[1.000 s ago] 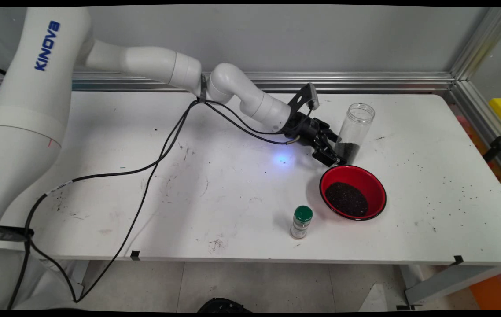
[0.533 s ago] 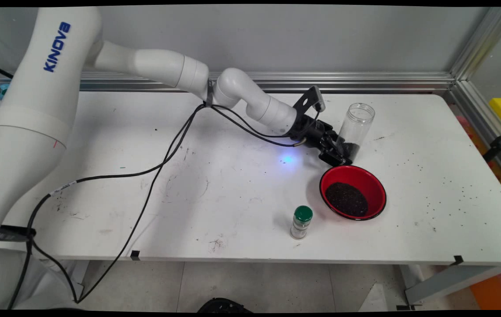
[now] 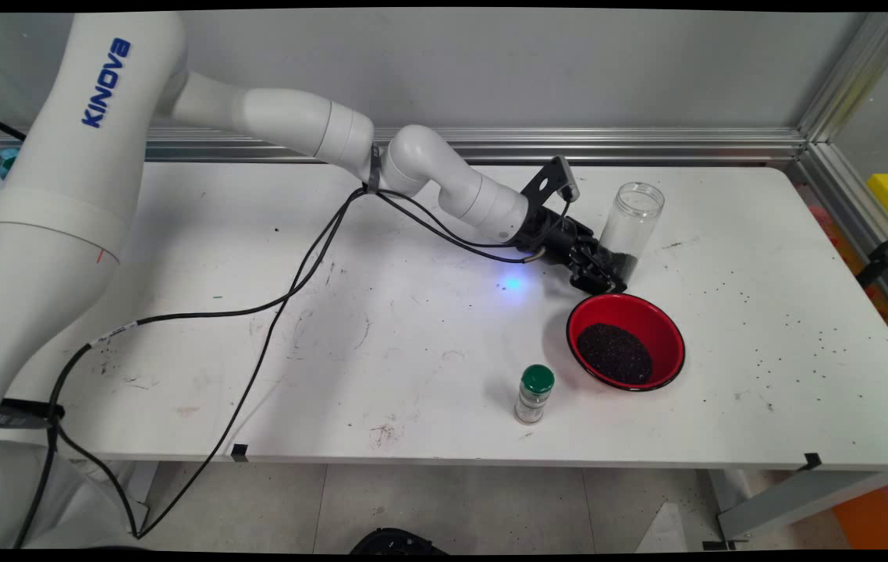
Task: Pick up the black seasoning powder from the table, then pour the black seasoning powder in the red bowl
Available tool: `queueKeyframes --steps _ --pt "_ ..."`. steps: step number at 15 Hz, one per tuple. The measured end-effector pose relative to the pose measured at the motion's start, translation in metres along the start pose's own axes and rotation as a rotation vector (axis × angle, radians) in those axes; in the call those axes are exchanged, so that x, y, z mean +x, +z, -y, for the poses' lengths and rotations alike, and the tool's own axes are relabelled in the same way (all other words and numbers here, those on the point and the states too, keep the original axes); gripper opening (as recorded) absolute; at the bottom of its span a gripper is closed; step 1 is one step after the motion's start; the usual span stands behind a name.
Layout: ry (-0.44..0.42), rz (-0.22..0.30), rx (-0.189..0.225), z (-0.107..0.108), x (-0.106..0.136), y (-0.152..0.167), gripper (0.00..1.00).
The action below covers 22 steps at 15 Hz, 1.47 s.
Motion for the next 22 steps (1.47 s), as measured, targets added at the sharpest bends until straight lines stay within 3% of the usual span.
queueKeyframes --steps 9,15,19,22 --pt "0.0 -0.008 0.0 -0.007 0.0 -0.009 0.0" --pt "0.045 -0.028 0.0 -0.012 0.017 -0.019 0.0" --pt "0.16 -0.017 0.003 -0.017 0.037 -0.031 0.0" --pt "0.301 0.006 0.01 -0.02 0.052 -0.04 0.0"
